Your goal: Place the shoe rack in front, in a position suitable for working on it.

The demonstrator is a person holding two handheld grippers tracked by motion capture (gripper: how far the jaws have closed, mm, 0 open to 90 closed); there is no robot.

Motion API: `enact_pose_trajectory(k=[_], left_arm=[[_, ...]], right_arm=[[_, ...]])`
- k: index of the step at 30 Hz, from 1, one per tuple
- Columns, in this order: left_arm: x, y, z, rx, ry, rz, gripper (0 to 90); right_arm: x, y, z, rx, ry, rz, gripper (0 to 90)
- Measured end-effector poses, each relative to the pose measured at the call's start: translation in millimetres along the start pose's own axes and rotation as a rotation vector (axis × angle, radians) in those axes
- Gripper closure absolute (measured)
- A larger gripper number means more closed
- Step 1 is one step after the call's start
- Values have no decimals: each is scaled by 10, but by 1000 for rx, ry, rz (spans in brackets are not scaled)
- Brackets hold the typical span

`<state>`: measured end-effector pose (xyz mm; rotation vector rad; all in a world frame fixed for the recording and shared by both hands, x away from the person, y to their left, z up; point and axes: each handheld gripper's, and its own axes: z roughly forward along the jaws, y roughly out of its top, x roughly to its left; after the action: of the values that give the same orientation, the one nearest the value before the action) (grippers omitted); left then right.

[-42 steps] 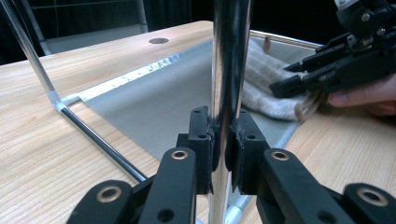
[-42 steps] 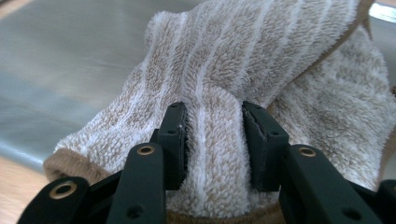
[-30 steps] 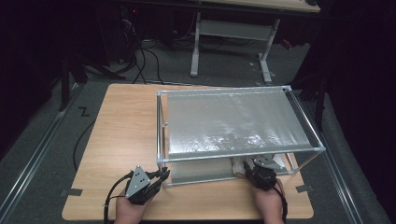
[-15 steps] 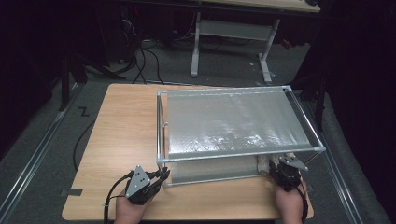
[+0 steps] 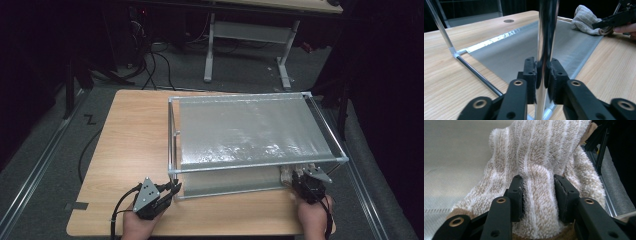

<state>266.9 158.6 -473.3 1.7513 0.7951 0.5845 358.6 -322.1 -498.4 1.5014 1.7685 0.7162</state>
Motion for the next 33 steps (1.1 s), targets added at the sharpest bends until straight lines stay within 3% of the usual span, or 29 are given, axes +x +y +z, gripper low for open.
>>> enact_pose_trajectory(k=[3,4,5,6,7,8,9,10,16,17,25,33], left_arm=[[9,14,-73,-22,-3,-7,719],[-31,11,-65,-53,-11,-56,716],[8,17,-95,-21,2,2,716],[-28,13,-86,-42,-7,-42,718],[11,23,-104,-21,5,10,723],[12,27,-108,-24,5,13,739],[-29,25,-94,-42,-13,-32,757],[5,34,-104,-23,-3,24,780],[6,30,-97,-12,8,35,803],[7,26,-98,-12,8,30,803],[23,16,-100,-18,1,30,802],[28,17,-99,-17,-3,31,802]], right_arm=[[6,-6,7,1,-4,-15,620],[12,-5,7,2,-6,-16,621],[18,-4,6,5,-10,-16,621],[33,-6,3,9,-9,-5,621],[37,-7,5,8,-14,-8,622],[38,-8,7,5,-13,-13,622],[38,-8,9,5,-17,-16,622],[41,-7,9,6,-17,-14,623],[78,1,14,8,-10,-21,632],[113,2,9,11,-6,-12,632],[368,38,11,-1,46,-80,633],[775,71,-45,-8,122,-153,634]])
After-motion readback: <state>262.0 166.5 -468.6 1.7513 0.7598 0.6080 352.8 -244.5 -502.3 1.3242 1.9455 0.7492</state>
